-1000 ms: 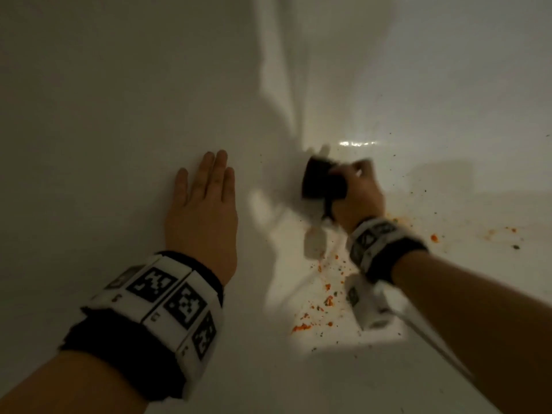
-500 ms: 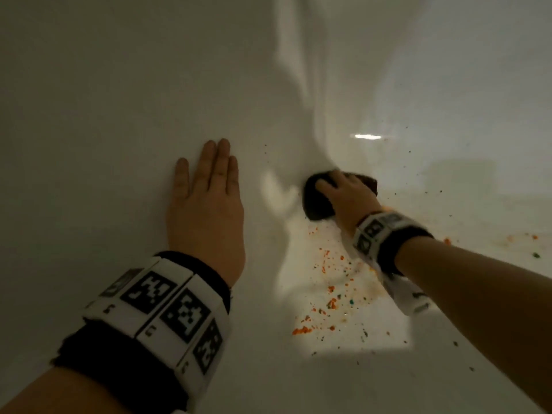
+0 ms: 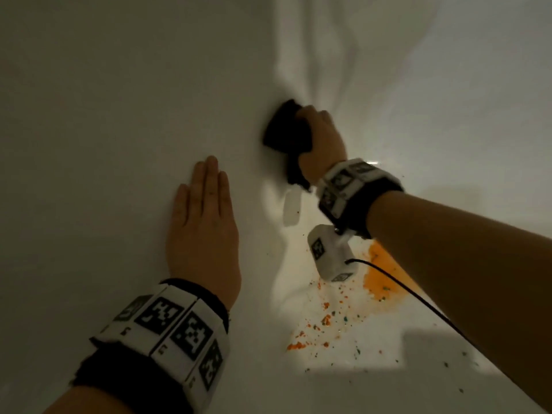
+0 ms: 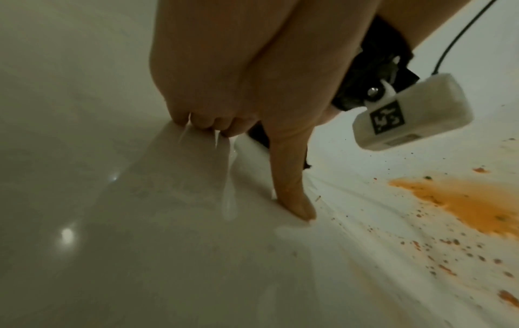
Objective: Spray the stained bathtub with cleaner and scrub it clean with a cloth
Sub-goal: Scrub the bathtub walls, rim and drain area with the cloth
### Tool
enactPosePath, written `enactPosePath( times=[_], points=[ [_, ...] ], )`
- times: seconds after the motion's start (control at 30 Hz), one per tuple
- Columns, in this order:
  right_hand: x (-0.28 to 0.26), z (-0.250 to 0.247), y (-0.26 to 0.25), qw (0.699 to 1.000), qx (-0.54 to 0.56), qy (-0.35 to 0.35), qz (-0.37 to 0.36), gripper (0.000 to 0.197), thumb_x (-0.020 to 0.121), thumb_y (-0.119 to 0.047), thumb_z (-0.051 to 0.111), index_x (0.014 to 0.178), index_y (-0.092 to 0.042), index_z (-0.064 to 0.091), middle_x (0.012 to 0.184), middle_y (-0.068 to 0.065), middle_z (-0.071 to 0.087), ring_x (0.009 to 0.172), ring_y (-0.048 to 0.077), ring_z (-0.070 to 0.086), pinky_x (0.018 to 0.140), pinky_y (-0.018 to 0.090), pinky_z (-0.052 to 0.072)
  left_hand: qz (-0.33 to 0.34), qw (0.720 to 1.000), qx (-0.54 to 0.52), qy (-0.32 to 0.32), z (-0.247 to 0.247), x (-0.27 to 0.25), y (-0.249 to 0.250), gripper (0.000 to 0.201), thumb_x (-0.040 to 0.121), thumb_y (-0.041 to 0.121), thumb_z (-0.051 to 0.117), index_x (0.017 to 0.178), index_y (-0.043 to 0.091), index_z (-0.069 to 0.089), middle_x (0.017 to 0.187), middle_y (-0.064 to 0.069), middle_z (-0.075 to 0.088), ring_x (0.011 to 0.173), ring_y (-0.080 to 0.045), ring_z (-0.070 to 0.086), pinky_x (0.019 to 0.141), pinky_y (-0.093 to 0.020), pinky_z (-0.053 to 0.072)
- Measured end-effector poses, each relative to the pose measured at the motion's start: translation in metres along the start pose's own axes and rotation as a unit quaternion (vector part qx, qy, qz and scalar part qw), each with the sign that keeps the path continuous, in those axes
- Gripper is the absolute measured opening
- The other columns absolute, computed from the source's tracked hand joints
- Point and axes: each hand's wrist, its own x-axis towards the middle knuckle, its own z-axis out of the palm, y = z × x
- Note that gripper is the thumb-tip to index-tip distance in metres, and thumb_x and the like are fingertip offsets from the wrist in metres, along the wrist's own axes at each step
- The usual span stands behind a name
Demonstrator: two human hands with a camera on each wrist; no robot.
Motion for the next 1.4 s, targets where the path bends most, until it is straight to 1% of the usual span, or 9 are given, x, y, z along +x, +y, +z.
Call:
enactPosePath(
  times=[0.07,0.23,0.37,0.5,0.6,0.8,1.07,1.27,1.4],
  points=[
    [-0.015,0.018,-0.006,0.998,-0.035,-0.041,-0.022,0.054,0.077,0.002,0.051,0.129,-0.013,0.049,0.126,0.011,0.044,0.106,0.029,0.054,0.082,0.022,0.044,0.001,1.0,0.007,-0.006,0.0,0.0,0.001,0.101,0.093,0.036,0.051,0.139,-0.006,-0.029,0.147,-0.024,-0.035,0.141,-0.034,-0.024,0.116,-0.042,-0.009],
    [-0.103,0.043,0.033,0.955,-0.146,-0.173,-0.191,0.046,0.066,-0.006,0.064,0.112,-0.003,0.062,0.115,0.022,0.058,0.097,0.043,0.059,0.086,0.044,0.05,0.015,0.999,0.038,-0.025,-0.004,-0.001,0.0,0.103,0.091,0.035,0.053,0.14,-0.004,-0.028,0.147,-0.022,-0.035,0.141,-0.034,-0.024,0.117,-0.043,-0.007],
    [-0.125,0.01,0.056,0.814,-0.338,-0.447,-0.154,0.052,0.088,-0.015,0.056,0.137,-0.021,0.04,0.143,0.005,0.032,0.128,0.031,0.037,0.105,0.04,0.035,0.037,0.997,0.049,-0.042,-0.004,-0.007,-0.005,0.097,0.093,0.033,0.049,0.141,-0.001,-0.028,0.147,-0.018,-0.037,0.141,-0.029,-0.026,0.117,-0.042,-0.008],
    [-0.096,-0.01,0.05,0.982,-0.094,-0.165,0.009,0.019,0.086,-0.008,0.055,0.104,-0.014,0.054,0.11,0.004,0.049,0.094,0.019,0.048,0.084,0.029,0.046,0.039,0.997,0.046,-0.044,-0.001,-0.007,-0.007,0.096,0.094,0.034,0.048,0.141,-0.001,-0.028,0.147,-0.018,-0.037,0.141,-0.029,-0.026,0.116,-0.043,-0.008],
    [-0.051,-0.013,0.043,0.996,-0.062,0.024,0.059,0.035,0.082,0.004,0.054,0.116,-0.008,0.051,0.123,0.008,0.044,0.095,0.021,0.051,0.087,0.031,0.05,0.039,0.997,0.046,-0.042,-0.001,-0.005,-0.005,0.094,0.095,0.034,0.045,0.14,-0.002,-0.029,0.147,-0.019,-0.037,0.141,-0.03,-0.026,0.116,-0.044,-0.009],
    [-0.039,0.031,0.05,0.974,-0.156,-0.13,0.096,0.07,0.078,0.001,0.058,0.14,-0.018,0.032,0.136,0.01,0.034,0.117,0.035,0.047,0.101,0.038,0.041,0.046,0.997,0.046,-0.041,0.0,-0.006,-0.005,0.098,0.093,0.032,0.05,0.14,-0.002,-0.029,0.146,-0.019,-0.037,0.14,-0.031,-0.027,0.116,-0.044,-0.01],
    [-0.12,0.027,0.09,0.879,-0.308,-0.359,-0.058,0.042,0.086,-0.004,0.056,0.124,-0.022,0.049,0.132,0.002,0.044,0.123,0.026,0.046,0.105,0.035,0.038,0.033,0.998,0.036,-0.04,-0.001,-0.006,-0.003,0.102,0.091,0.034,0.053,0.141,-0.001,-0.029,0.147,-0.018,-0.036,0.141,-0.03,-0.027,0.115,-0.044,-0.01],
    [-0.126,-0.004,0.044,0.991,-0.067,-0.119,-0.01,0.025,0.079,-0.001,0.057,0.097,-0.018,0.051,0.11,-0.003,0.041,0.091,0.017,0.046,0.074,0.025,0.048,0.038,0.998,0.035,-0.044,-0.003,-0.006,-0.003,0.1,0.091,0.033,0.053,0.142,0.0,-0.026,0.149,-0.017,-0.035,0.142,-0.029,-0.025,0.117,-0.044,-0.008],
    [-0.144,0.042,0.012,0.973,-0.047,-0.177,-0.142,0.033,0.067,-0.01,0.067,0.094,-0.02,0.051,0.104,0.005,0.053,0.091,0.024,0.05,0.076,0.037,0.052,0.068,0.996,0.041,-0.049,-0.007,-0.004,-0.013,0.086,0.094,0.027,0.043,0.145,0.005,-0.023,0.15,-0.013,-0.033,0.143,-0.026,-0.023,0.119,-0.04,-0.006]
  ],
)
